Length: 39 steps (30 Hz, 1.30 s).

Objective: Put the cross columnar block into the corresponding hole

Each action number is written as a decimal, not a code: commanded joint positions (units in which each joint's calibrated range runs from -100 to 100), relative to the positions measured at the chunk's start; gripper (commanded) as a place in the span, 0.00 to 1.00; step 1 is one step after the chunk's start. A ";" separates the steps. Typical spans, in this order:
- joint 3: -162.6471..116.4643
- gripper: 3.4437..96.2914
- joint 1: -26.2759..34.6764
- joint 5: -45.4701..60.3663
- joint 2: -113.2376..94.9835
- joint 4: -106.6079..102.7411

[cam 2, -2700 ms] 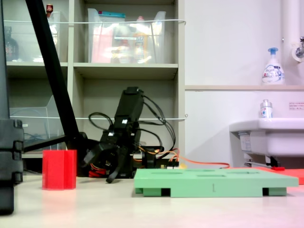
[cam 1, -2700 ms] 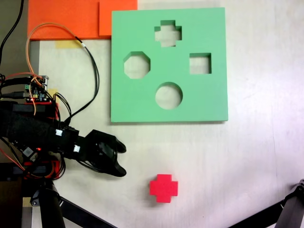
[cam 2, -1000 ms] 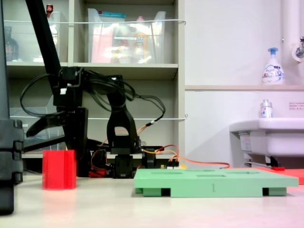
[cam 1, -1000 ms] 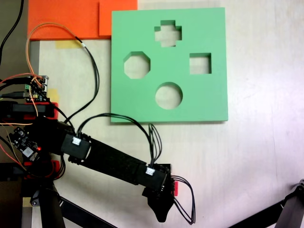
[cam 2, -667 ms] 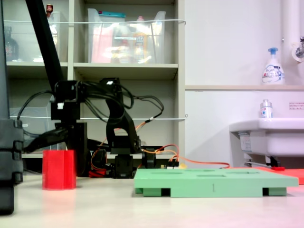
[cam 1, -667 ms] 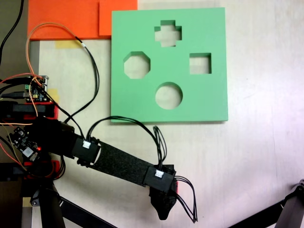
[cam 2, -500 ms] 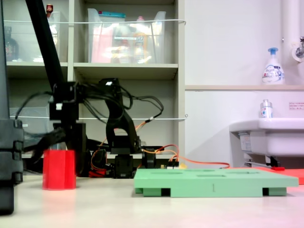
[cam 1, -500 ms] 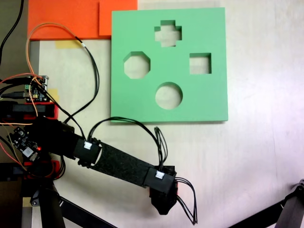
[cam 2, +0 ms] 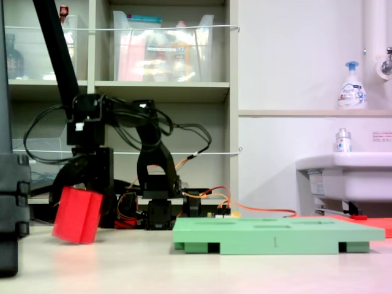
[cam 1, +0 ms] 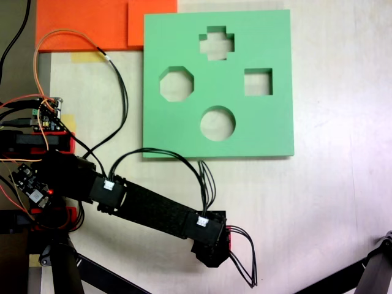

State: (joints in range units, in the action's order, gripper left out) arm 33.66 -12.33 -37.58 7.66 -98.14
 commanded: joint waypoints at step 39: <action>34.04 0.43 39.07 -36.43 10.91 -0.80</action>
State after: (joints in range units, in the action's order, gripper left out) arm 64.23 26.35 -73.72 19.15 -98.73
